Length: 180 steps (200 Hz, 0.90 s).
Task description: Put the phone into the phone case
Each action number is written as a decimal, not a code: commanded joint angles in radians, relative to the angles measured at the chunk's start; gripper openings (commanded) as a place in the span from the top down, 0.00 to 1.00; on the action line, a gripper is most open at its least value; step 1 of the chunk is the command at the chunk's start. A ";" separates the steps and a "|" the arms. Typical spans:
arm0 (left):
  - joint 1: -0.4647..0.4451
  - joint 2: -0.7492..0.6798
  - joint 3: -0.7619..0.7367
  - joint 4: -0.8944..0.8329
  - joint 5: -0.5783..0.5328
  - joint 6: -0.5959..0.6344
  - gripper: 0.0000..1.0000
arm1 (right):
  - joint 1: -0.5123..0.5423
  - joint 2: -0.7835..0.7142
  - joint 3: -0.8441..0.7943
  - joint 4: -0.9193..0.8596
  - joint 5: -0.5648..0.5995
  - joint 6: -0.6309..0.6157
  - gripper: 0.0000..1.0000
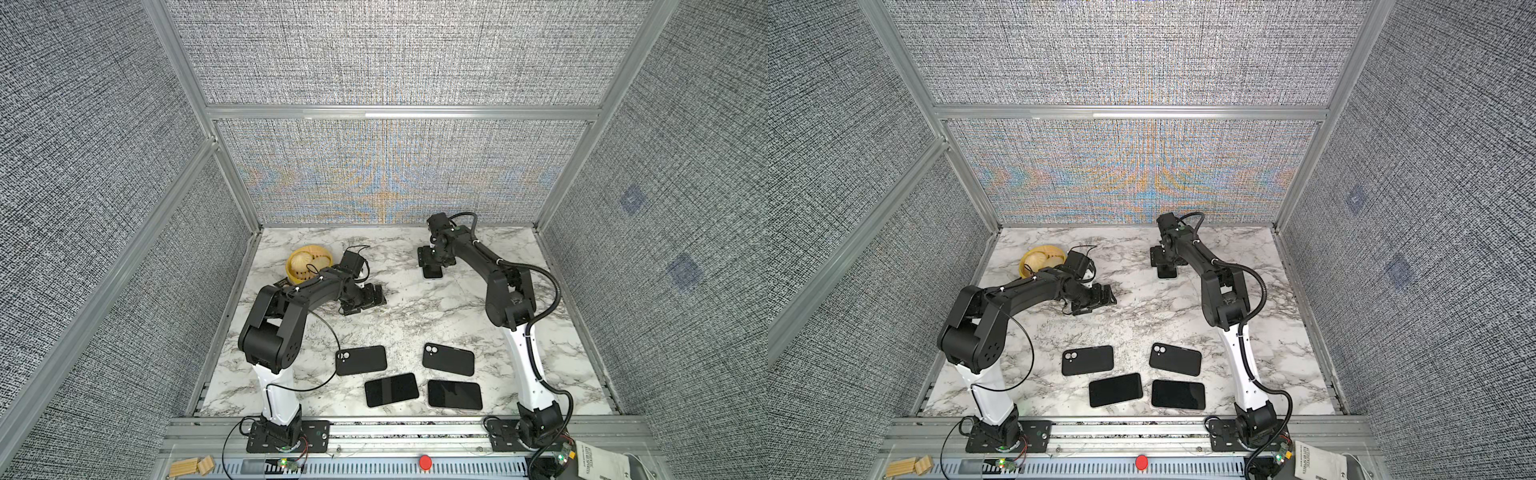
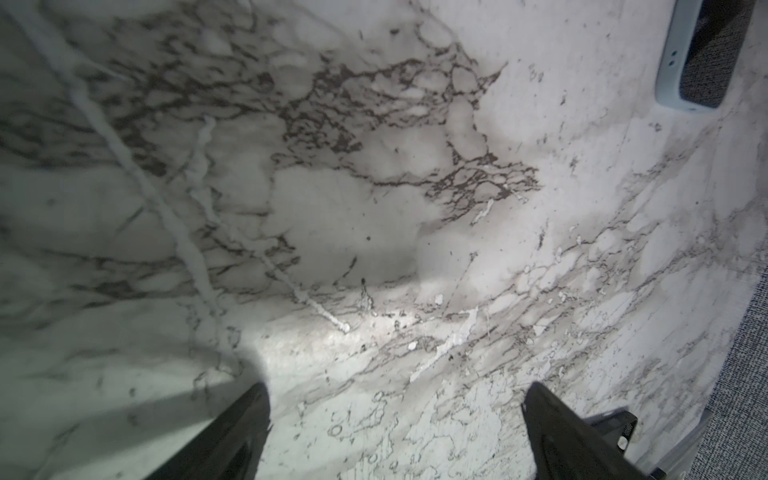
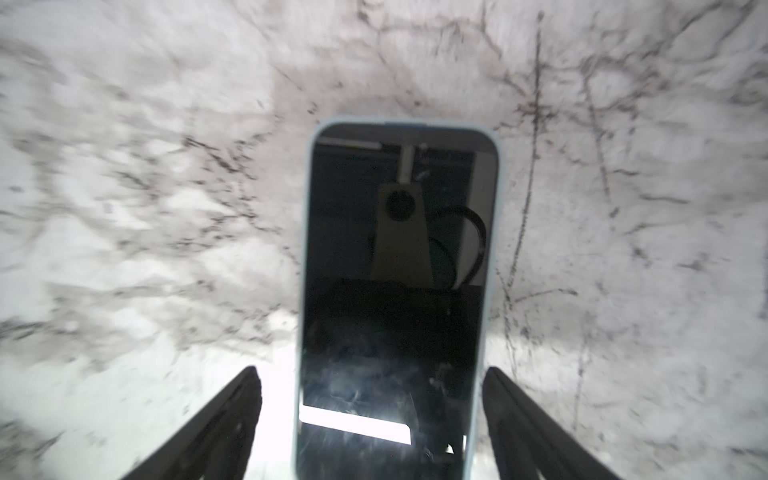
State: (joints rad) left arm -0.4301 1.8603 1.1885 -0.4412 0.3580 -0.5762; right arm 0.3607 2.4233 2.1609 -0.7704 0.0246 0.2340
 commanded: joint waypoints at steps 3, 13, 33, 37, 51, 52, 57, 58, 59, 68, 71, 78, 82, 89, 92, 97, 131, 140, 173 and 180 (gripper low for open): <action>0.000 -0.036 -0.006 -0.015 -0.020 0.004 0.04 | 0.003 -0.060 -0.032 -0.006 -0.017 -0.024 0.14; 0.001 -0.056 -0.018 -0.016 -0.026 0.001 0.04 | 0.006 -0.099 -0.075 0.011 -0.034 -0.037 0.15; -0.001 -0.100 -0.049 -0.015 -0.038 -0.006 0.04 | 0.024 -0.204 -0.214 0.073 -0.058 -0.060 0.15; 0.000 -0.108 -0.058 -0.016 -0.040 -0.008 0.04 | 0.027 -0.224 -0.243 0.086 -0.062 -0.059 0.16; 0.000 -0.139 -0.088 -0.012 -0.044 -0.016 0.04 | 0.042 -0.293 -0.339 0.125 -0.079 -0.057 0.16; 0.000 -0.141 -0.090 -0.012 -0.044 -0.016 0.04 | 0.043 -0.299 -0.346 0.128 -0.080 -0.057 0.16; 0.002 -0.151 -0.100 -0.011 -0.042 -0.019 0.04 | 0.049 -0.322 -0.376 0.139 -0.088 -0.060 0.16; 0.002 -0.153 -0.102 -0.011 -0.042 -0.019 0.04 | 0.051 -0.327 -0.384 0.142 -0.089 -0.061 0.17; 0.002 -0.154 -0.104 -0.011 -0.041 -0.019 0.04 | 0.052 -0.332 -0.392 0.145 -0.090 -0.062 0.17; 0.003 -0.173 -0.121 -0.010 -0.039 -0.023 0.04 | 0.069 -0.377 -0.452 0.168 -0.093 -0.072 0.17; 0.004 -0.179 -0.129 -0.008 -0.038 -0.025 0.04 | 0.077 -0.389 -0.474 0.176 -0.093 -0.075 0.17; 0.004 -0.194 -0.148 -0.002 -0.032 -0.029 0.04 | 0.093 -0.423 -0.519 0.194 -0.096 -0.086 0.18; 0.007 -0.203 -0.157 0.003 -0.027 -0.031 0.04 | 0.103 -0.439 -0.543 0.204 -0.098 -0.094 0.18; 0.012 -0.215 -0.176 0.008 -0.021 -0.035 0.04 | 0.120 -0.467 -0.581 0.215 -0.100 -0.106 0.19; 0.013 -0.222 -0.183 0.009 -0.021 -0.036 0.04 | 0.129 -0.477 -0.596 0.220 -0.100 -0.110 0.19; 0.016 -0.231 -0.195 0.009 -0.019 -0.038 0.04 | 0.143 -0.496 -0.620 0.229 -0.105 -0.121 0.20; 0.035 -0.318 -0.283 0.017 -0.033 -0.056 0.04 | 0.242 -0.606 -0.781 0.323 -0.154 -0.167 0.24; 0.043 -0.338 -0.307 0.018 -0.031 -0.063 0.04 | 0.270 -0.628 -0.815 0.351 -0.164 -0.174 0.25; 0.067 -0.407 -0.376 0.018 -0.022 -0.082 0.04 | 0.385 -0.633 -0.848 0.405 -0.178 -0.232 0.26; 0.073 -0.422 -0.389 0.020 -0.021 -0.088 0.04 | 0.412 -0.628 -0.851 0.420 -0.177 -0.252 0.25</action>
State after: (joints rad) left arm -0.3702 1.4761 0.8318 -0.4343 0.3363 -0.6399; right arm 0.7052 1.7844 1.3128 -0.4286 -0.1299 0.0536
